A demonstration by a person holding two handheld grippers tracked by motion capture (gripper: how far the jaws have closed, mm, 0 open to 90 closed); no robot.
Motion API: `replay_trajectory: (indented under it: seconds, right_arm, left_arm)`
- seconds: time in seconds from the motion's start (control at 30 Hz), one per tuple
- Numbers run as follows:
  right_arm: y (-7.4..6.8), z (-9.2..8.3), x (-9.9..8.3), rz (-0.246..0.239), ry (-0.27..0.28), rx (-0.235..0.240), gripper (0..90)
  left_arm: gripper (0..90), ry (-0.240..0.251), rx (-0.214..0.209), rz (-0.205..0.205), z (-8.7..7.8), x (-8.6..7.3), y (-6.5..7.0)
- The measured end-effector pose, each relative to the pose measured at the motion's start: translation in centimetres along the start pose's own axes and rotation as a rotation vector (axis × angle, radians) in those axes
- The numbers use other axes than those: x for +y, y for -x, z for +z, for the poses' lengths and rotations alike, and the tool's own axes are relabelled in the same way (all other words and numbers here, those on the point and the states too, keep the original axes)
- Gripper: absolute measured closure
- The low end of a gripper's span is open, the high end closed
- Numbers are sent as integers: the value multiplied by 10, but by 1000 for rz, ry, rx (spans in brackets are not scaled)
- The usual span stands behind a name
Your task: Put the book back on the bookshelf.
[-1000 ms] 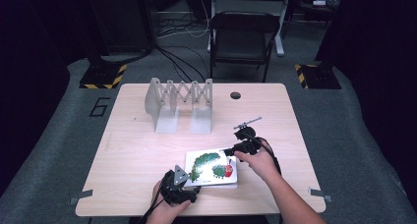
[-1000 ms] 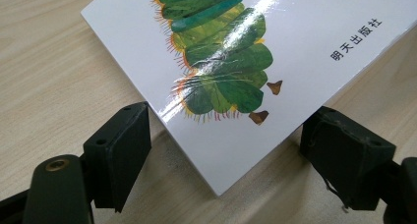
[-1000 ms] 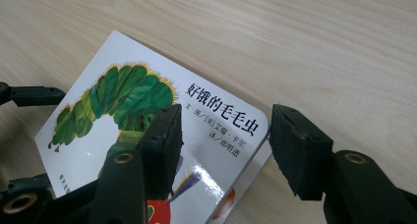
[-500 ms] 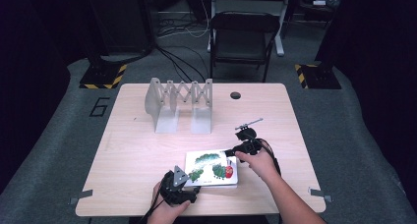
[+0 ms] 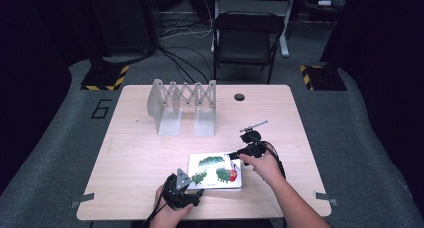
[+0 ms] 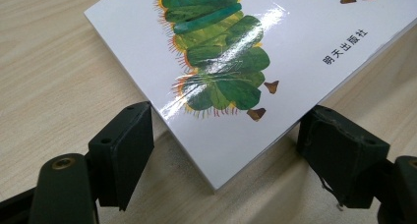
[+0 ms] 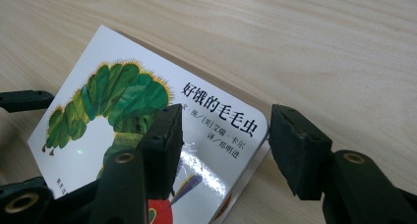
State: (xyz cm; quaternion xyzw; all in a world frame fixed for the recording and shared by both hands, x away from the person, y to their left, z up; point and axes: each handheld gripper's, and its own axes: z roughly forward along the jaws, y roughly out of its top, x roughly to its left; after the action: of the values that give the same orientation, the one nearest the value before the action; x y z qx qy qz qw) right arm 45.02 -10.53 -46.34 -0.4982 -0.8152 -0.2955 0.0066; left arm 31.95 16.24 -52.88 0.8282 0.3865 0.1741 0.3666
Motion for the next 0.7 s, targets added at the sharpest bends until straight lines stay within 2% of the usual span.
replay_trajectory:
  seconds: [0.27,0.7]
  right_arm:
    - [2,5,-1,17,0,2,456]
    - [10,13,-4,65,-10,31,462]
  left_arm:
    - [218,0,0,0,0,0,0]
    - [224,0,1,1,0,0,0]
